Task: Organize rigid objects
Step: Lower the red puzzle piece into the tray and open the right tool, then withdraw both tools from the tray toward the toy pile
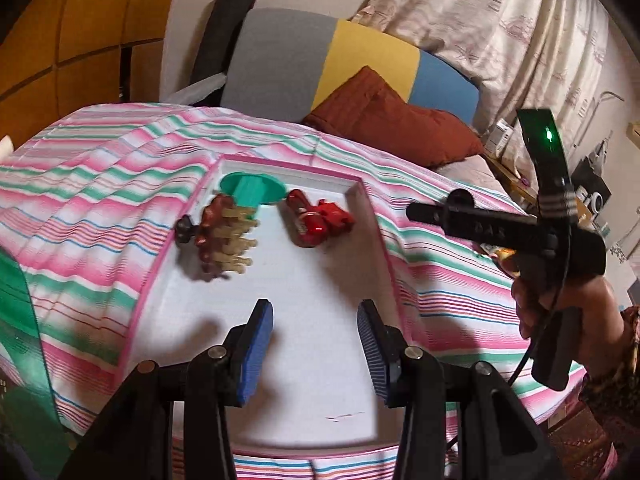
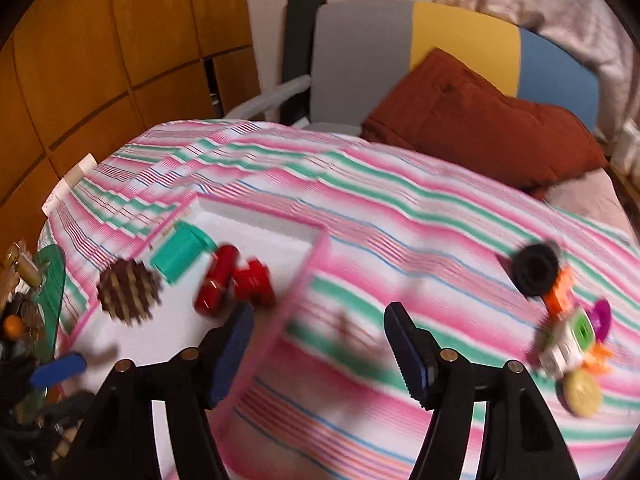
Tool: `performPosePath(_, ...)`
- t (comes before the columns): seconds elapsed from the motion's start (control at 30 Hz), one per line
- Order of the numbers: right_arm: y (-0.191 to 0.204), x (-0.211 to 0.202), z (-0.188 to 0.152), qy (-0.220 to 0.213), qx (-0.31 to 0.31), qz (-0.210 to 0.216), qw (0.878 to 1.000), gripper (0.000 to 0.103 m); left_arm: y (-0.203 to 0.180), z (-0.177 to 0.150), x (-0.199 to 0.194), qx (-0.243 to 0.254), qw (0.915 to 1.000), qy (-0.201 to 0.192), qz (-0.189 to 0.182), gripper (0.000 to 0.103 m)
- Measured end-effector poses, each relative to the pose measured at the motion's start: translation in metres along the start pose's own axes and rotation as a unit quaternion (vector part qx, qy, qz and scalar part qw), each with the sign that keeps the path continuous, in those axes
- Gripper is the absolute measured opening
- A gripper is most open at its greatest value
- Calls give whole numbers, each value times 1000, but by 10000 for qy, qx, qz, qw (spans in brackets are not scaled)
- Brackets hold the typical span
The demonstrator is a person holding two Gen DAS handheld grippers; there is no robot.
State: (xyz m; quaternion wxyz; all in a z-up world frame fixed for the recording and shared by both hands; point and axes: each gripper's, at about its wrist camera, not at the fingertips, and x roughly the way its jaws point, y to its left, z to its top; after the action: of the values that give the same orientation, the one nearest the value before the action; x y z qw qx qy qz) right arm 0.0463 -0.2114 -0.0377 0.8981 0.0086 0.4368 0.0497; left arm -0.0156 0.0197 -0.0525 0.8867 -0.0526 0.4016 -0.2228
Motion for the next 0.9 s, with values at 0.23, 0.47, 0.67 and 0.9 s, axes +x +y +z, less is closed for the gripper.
performPosePath(0.23,-43,-19,-37,136,340,-104,9993,72,-32,-6,6,498,9984,151,-207,44)
performPosePath(0.47,-101,-30,-68,325,694,-421,9962,73,-68,-13,7,990,9939,170,-454,44)
performPosePath(0.67,-155,-48,-78,211,950,-752,9924,73,-93,-11,15,1204,9904,313,-604,44)
performPosePath(0.9,-222,-50,-77,-96,1317,-1025,9859,73,-118,-15,19,1404,9861,430,-781,44)
